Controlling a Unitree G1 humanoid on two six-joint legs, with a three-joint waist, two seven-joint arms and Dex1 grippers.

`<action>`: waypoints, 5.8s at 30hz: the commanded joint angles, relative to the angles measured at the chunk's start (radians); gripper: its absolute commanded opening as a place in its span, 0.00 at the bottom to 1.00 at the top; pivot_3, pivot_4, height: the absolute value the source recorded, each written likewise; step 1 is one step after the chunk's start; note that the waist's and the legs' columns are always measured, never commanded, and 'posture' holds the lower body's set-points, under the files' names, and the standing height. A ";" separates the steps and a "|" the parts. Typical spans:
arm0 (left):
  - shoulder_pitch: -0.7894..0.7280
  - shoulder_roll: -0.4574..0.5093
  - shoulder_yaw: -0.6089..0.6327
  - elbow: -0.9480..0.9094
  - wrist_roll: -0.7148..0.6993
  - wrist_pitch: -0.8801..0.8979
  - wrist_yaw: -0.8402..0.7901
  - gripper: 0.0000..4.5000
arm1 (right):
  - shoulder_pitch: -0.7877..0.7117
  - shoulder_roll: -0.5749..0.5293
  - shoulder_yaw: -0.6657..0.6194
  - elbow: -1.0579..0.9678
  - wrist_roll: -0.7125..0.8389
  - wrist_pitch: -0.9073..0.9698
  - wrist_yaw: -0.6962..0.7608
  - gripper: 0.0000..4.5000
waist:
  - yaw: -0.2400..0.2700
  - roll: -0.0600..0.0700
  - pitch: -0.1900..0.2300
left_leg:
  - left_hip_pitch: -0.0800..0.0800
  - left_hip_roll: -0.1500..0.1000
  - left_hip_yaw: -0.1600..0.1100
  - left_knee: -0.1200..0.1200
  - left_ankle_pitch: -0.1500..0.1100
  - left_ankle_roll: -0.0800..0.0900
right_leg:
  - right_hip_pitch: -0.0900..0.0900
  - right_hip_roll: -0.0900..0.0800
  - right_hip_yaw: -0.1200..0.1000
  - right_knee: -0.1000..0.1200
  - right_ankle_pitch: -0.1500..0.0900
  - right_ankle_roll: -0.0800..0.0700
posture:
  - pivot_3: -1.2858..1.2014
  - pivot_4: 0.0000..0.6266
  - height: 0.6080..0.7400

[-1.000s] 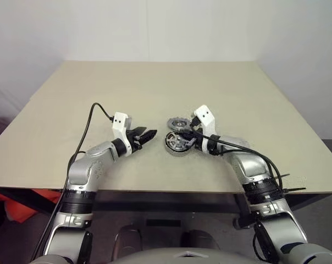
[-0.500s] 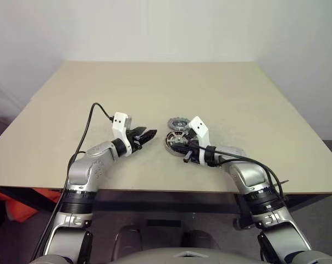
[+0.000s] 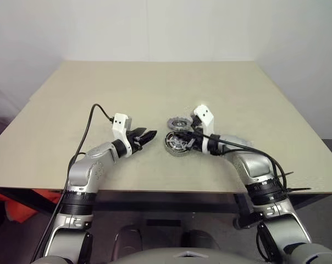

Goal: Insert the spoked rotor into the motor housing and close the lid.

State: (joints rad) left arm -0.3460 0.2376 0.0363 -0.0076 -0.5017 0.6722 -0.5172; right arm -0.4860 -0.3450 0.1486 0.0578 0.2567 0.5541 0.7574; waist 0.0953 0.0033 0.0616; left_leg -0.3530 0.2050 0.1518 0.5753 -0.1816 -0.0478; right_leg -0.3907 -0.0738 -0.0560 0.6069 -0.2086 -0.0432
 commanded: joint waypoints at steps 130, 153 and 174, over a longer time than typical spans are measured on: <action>-0.091 0.094 -0.216 0.046 0.174 0.017 -0.174 0.67 | -0.458 -0.189 0.285 0.662 -0.505 -1.031 0.550 0.10 | -0.026 0.000 0.001 | -0.016 0.001 0.000 0.023 -0.007 0.012 | -0.012 -0.001 0.000 0.016 0.001 -0.003 | 0.52 0.00 1.00; -0.007 0.120 -0.123 -0.039 0.155 0.057 -0.122 0.67 | -0.460 -0.048 0.363 0.661 -0.576 -1.066 0.495 0.10 | -0.027 0.000 0.001 | -0.017 0.001 0.000 0.022 -0.007 0.012 | -0.014 -0.001 0.000 0.016 0.001 -0.003 | 0.52 0.00 1.00; -0.019 0.089 -0.138 -0.002 0.158 0.046 -0.131 0.67 | -0.202 -0.018 -0.085 0.030 -0.030 -0.024 0.259 1.00 | -0.022 0.000 0.001 | -0.015 0.001 -0.001 0.021 -0.007 0.012 | -0.012 -0.001 0.000 0.015 0.001 -0.003 | 0.52 0.00 1.00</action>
State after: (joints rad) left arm -0.3482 0.3262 -0.1114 -0.0008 -0.3329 0.7310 -0.6413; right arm -0.6874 -0.3655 0.1499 0.1863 0.1206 0.3352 1.0659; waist 0.0732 0.0033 0.0627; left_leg -0.3677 0.2062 0.1509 0.5960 -0.1884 -0.0361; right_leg -0.4022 -0.0745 -0.0557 0.6215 -0.2075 -0.0462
